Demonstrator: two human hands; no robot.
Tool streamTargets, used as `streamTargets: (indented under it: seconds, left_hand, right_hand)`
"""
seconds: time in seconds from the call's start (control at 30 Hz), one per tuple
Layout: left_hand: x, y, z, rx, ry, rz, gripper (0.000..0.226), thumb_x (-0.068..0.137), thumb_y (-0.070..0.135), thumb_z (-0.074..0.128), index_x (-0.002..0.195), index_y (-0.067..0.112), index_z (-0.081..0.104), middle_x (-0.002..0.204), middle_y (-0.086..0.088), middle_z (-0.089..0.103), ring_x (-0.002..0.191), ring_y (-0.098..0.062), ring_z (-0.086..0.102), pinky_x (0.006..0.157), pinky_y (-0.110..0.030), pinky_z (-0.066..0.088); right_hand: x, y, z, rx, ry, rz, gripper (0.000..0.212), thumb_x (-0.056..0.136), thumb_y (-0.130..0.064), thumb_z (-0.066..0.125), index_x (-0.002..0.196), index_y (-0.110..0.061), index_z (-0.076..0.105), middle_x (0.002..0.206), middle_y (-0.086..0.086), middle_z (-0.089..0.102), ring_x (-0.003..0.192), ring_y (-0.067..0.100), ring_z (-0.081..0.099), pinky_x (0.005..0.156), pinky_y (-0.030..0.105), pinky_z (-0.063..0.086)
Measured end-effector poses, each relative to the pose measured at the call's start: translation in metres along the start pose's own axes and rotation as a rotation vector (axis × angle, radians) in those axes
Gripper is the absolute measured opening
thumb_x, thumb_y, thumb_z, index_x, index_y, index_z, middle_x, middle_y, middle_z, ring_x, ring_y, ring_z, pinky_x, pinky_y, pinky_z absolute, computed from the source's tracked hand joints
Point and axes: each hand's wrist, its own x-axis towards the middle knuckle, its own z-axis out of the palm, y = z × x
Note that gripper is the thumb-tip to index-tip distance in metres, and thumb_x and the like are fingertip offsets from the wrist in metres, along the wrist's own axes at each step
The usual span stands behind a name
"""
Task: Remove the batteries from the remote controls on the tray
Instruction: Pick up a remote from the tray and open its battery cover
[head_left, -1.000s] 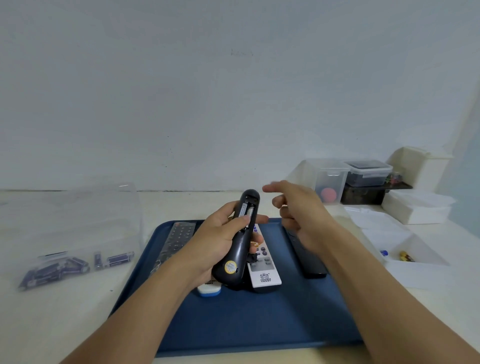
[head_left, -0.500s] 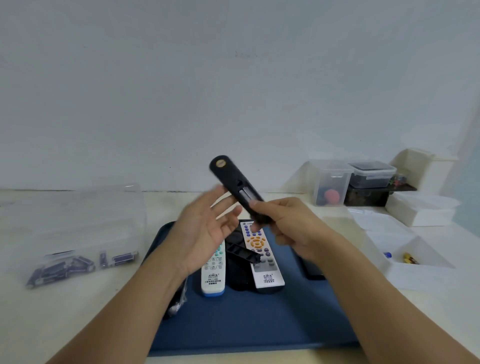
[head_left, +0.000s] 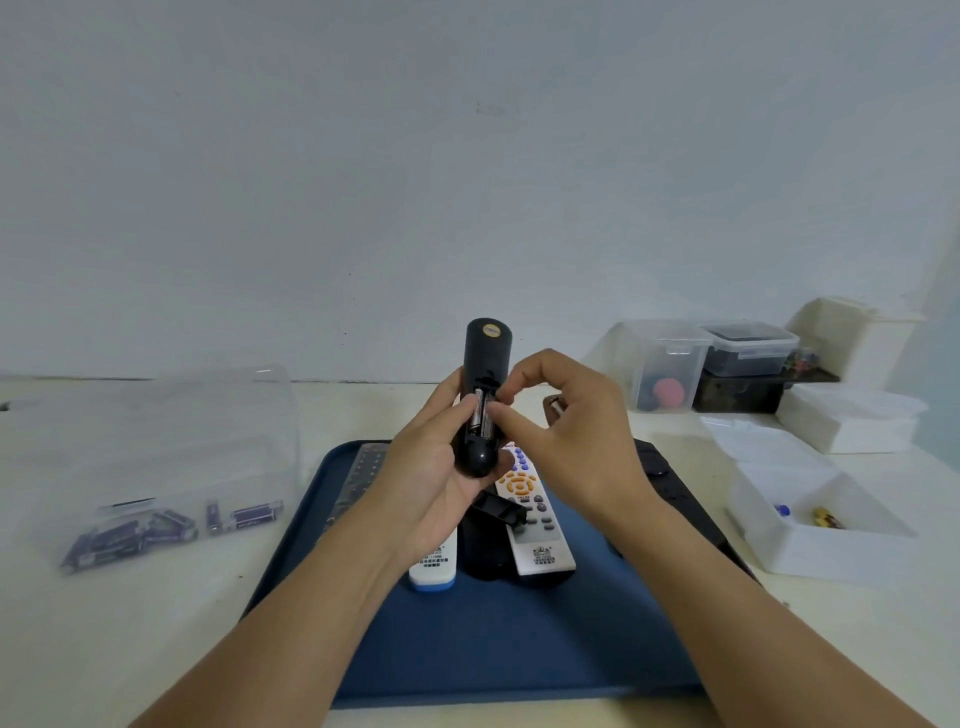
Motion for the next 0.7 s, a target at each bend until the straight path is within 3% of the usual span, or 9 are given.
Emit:
streamTargets:
  seconds: [0.13,0.33,0.5,0.6,0.7]
  left_hand:
    - [-0.001,-0.002,0.002,0.078,0.016,0.029,0.039,0.108,0.017,0.039,0.139,0.032,0.058,0.124,-0.012,0.068,0.109,-0.013,0.062,0.087,-0.035,0.045]
    - [-0.005,-0.006,0.005,0.157,0.016,0.065,0.042,0.109,0.015,0.038,0.142,0.037,0.054,0.132,-0.013,0.066,0.118,-0.013,0.064,0.107,-0.043,0.045]
    - [-0.01,-0.011,0.012,0.254,-0.017,0.084,0.044,0.111,0.016,0.033,0.143,0.04,0.051,0.128,0.002,0.07,0.117,-0.013,0.067,0.094,-0.035,0.054]
    - [-0.01,-0.014,0.014,0.271,0.006,0.095,0.044,0.111,0.015,0.032,0.143,0.039,0.05,0.129,0.004,0.07,0.117,-0.012,0.067,0.098,-0.037,0.053]
    - [-0.008,-0.016,0.013,0.291,0.024,0.099,0.046,0.111,0.013,0.03,0.144,0.039,0.05,0.135,0.006,0.066,0.121,-0.01,0.065,0.104,-0.04,0.051]
  right_hand:
    - [-0.002,0.003,0.008,-0.037,0.006,-0.033,0.012,0.084,-0.01,0.075,0.085,-0.02,0.069,0.078,-0.014,0.067,0.057,0.002,0.05,0.055,0.01,0.033]
    - [-0.003,0.002,0.009,-0.005,0.019,0.008,0.011,0.086,-0.007,0.071,0.085,-0.018,0.069,0.078,-0.014,0.067,0.06,0.0,0.054,0.056,0.008,0.035]
    - [-0.004,0.004,0.013,0.094,0.004,0.08,0.013,0.093,-0.006,0.062,0.09,-0.018,0.065,0.084,-0.009,0.068,0.063,0.002,0.058,0.057,0.01,0.043]
    - [-0.005,0.008,0.017,0.134,-0.014,0.117,0.016,0.095,-0.008,0.058,0.091,-0.023,0.062,0.081,-0.008,0.064,0.057,0.005,0.053,0.055,0.022,0.046]
    - [-0.006,0.01,0.022,0.155,-0.003,0.132,0.018,0.096,-0.009,0.057,0.093,-0.026,0.061,0.082,-0.011,0.058,0.065,0.008,0.053,0.059,0.024,0.045]
